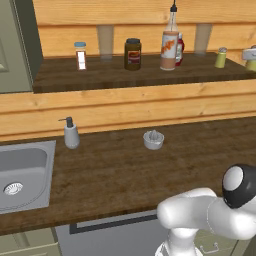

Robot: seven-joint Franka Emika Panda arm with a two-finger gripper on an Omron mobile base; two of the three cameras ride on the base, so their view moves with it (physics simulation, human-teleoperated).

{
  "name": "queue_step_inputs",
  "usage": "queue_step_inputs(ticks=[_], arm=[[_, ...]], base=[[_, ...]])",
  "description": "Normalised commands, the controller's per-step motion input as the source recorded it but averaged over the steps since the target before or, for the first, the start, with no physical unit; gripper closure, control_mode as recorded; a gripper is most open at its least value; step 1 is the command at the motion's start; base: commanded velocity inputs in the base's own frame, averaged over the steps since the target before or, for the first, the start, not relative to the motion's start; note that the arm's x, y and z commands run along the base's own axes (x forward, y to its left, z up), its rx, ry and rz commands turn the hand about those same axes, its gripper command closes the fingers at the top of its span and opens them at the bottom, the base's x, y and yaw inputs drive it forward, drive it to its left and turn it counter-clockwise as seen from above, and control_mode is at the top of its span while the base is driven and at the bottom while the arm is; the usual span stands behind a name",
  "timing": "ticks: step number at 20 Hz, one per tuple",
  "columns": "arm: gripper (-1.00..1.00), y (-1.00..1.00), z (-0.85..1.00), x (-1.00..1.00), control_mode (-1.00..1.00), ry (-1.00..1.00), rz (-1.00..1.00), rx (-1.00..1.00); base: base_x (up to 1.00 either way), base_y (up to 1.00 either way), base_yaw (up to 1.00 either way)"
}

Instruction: Put the shaker and condiment bottle from the counter next to their counterparts in the cabinet.

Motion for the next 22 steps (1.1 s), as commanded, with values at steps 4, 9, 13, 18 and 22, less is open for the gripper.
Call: queue_step_inputs(ticks=[4,9,13,18,22], arm=[[1.00,-0.28,-0.16,0.00,-1.00,-0.11,0.10,0.00],[1.00,0.00,-0.12,0.38,-1.00,-0.03,0.08,0.00],[1.00,0.00,0.00,0.48,-1.00,0.00,0.00,0.00],[1.00,0.00,0.00,0.16,-1.00,0.00,0.00,0.00],[1.00,0.00,0.00,0.08,-1.00,0.00,0.00,0.00]], base=[[0.00,0.00,0.00],[0.00,0.00,0.00],[0.00,0.00,0.00],[0.00,0.00,0.00],[0.00,0.00,0.00]])
